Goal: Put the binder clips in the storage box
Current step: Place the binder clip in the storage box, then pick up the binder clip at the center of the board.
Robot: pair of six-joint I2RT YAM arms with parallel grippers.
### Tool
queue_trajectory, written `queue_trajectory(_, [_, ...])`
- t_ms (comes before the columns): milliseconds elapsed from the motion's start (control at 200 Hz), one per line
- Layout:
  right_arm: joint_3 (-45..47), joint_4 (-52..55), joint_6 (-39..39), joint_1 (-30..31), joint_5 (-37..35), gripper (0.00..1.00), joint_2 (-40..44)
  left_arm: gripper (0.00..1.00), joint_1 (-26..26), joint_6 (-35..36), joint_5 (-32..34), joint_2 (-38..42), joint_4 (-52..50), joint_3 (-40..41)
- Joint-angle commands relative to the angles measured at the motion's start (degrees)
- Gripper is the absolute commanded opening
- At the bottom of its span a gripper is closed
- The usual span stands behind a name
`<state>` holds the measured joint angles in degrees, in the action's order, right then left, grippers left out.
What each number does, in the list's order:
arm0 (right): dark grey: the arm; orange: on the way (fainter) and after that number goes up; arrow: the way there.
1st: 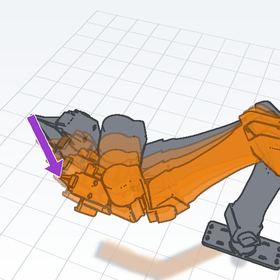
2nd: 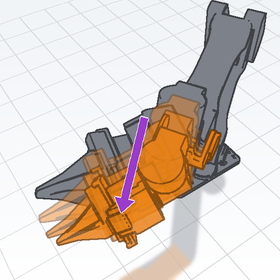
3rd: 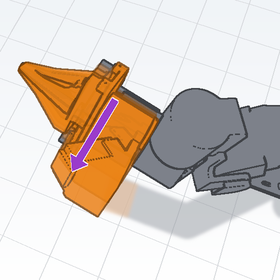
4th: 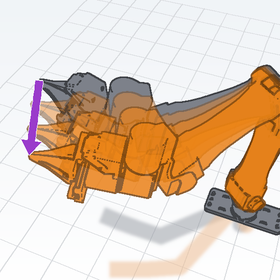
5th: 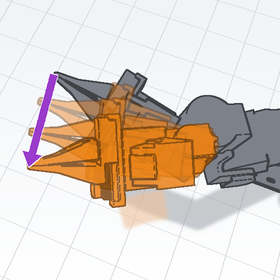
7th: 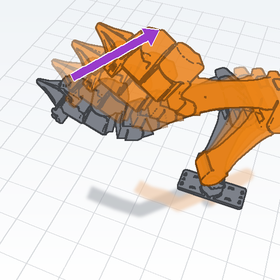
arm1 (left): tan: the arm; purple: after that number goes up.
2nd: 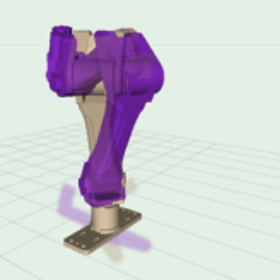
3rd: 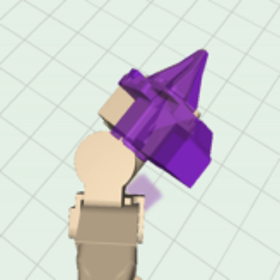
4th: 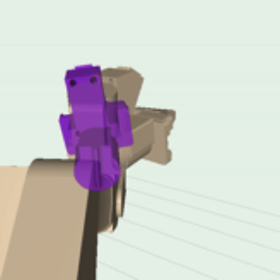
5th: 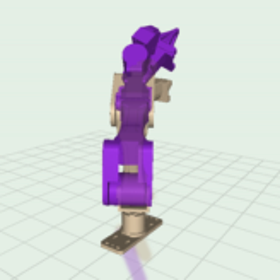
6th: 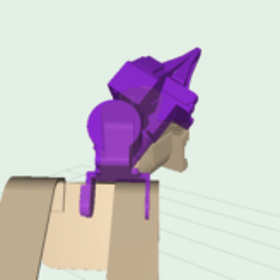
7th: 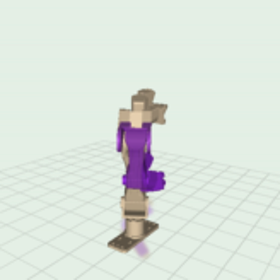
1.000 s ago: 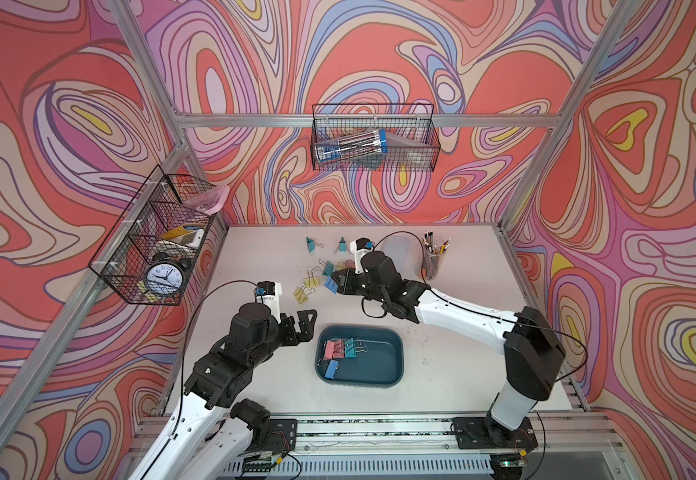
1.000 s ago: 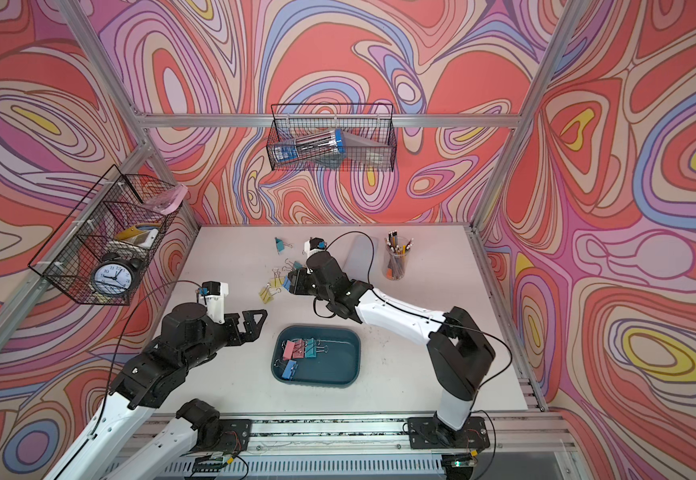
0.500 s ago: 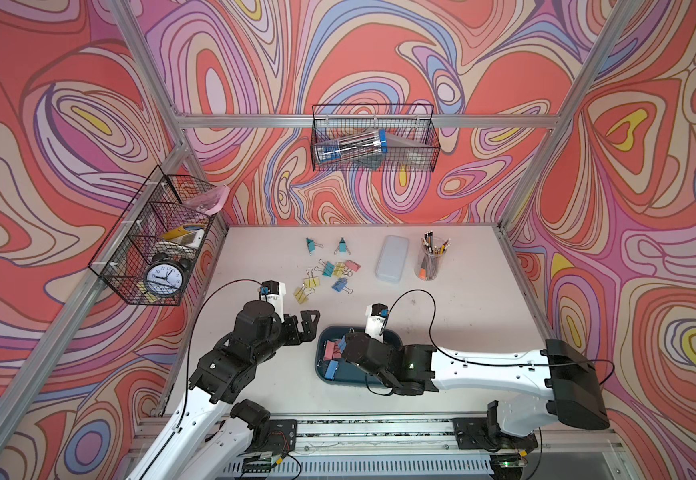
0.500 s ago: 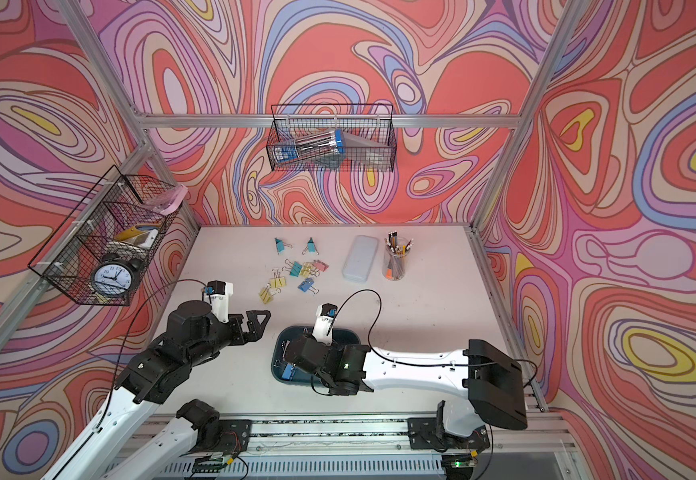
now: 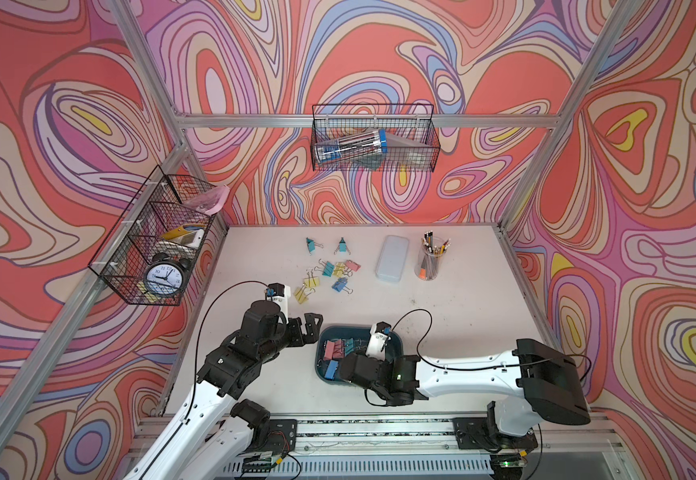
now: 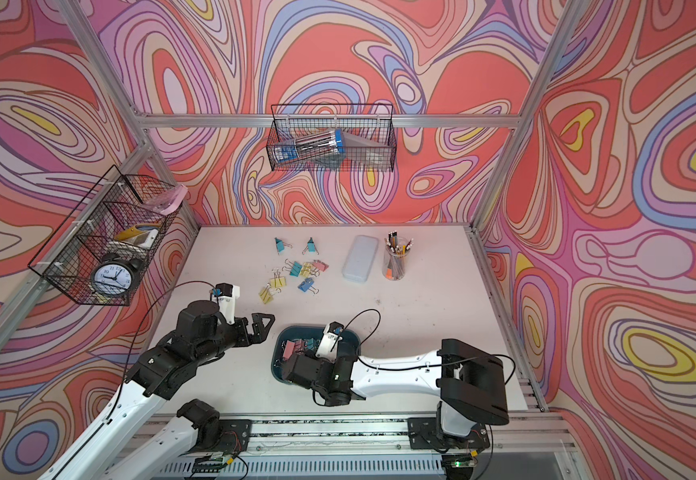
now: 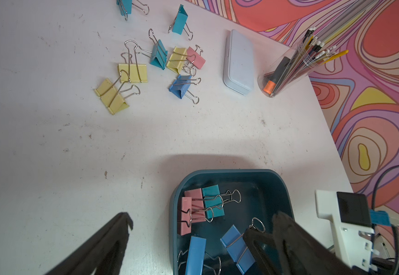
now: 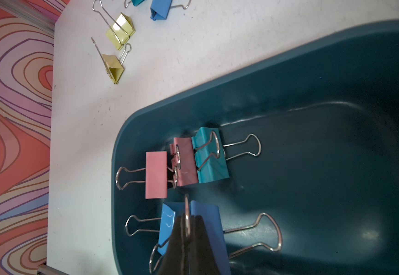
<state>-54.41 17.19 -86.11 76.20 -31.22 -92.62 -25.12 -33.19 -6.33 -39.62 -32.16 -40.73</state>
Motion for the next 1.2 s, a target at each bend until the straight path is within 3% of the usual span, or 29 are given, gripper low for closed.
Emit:
queue_trajectory(0, [2.0,-3.3,-1.3,-0.1,1.4,0.0,-1.3,0.99,0.3,-0.4,-0.7,-0.2,1.9,0.3])
queue_trajectory(145, [3.7,-7.9,0.1,-1.3,4.0,0.0,-1.9,0.99,0.4,-0.7,-0.3,-0.5,2.2,0.7])
queue_trajectory(300, [3.6,-10.1,2.6,-1.7,4.9,0.11,-2.1,0.99,0.4,-3.0,2.1,-2.8,2.4,0.7])
queue_trajectory(581, [3.1,-6.6,3.7,-1.6,2.2,0.28,1.6,0.98,1.7,-6.8,5.2,-16.9,1.8,-6.0])
queue_trajectory(731, [1.9,-0.8,5.2,-1.6,-1.5,0.4,5.2,0.85,5.6,-7.2,5.3,-24.6,3.1,-9.8])
queue_trajectory(886, [2.3,1.7,11.4,-1.8,-5.9,0.57,10.2,0.62,9.6,-5.0,3.8,-33.5,5.8,-14.1])
queue_trajectory(1047, [1.8,3.5,16.7,-2.7,-6.8,0.6,12.9,0.45,9.8,-0.3,11.9,-44.0,3.2,-21.4])
queue_trajectory(1197, [1.1,4.8,17.5,-3.6,-6.6,0.62,12.5,0.43,9.7,2.4,17.7,-53.1,0.0,-28.3])
